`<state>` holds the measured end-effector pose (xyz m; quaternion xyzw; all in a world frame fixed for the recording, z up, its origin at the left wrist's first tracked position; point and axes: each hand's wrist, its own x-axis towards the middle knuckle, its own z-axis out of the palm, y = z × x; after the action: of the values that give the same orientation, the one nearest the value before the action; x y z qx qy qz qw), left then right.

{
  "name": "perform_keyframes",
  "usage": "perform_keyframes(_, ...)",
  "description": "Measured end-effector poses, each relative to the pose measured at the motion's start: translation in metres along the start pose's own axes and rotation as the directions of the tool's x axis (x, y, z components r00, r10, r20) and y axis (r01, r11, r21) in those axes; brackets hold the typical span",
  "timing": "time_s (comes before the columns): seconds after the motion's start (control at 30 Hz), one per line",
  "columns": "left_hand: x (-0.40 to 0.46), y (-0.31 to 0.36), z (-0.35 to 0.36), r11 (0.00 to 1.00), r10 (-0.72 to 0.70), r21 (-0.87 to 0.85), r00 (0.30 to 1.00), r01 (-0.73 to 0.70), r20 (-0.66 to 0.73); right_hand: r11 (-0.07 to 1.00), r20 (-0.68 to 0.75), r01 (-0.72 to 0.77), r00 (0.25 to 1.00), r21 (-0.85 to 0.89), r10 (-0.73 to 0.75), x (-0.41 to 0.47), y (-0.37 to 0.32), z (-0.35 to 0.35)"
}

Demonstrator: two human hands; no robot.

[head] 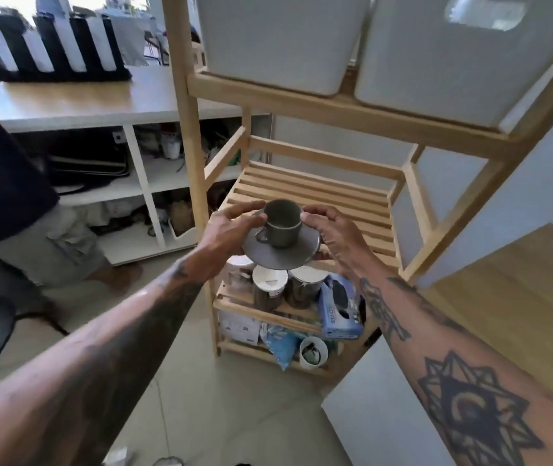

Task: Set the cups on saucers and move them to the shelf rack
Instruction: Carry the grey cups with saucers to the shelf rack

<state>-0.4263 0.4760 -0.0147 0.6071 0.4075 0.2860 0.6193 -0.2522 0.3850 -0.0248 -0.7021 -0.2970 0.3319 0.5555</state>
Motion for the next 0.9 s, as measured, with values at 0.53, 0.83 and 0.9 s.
perform_keyframes(0.53,0.272,-0.061,0.003,0.995,0.080,-0.045,0.993,-0.084,-0.088,0.968,-0.191,0.207,0.954,-0.139,-0.231,0.259,0.063,0.071)
perform_keyframes(0.83,0.331,-0.063,0.006,0.991,0.108,-0.060,0.977,-0.120,-0.182,0.957,-0.203,0.230,0.943,-0.175,-0.264,0.322,0.057,0.097)
perform_keyframes(0.9,0.338,-0.061,0.010,0.991,0.095,-0.069,0.976,-0.111,-0.197,0.960,-0.219,0.226,0.941,-0.167,-0.260,0.330,0.055,0.098)
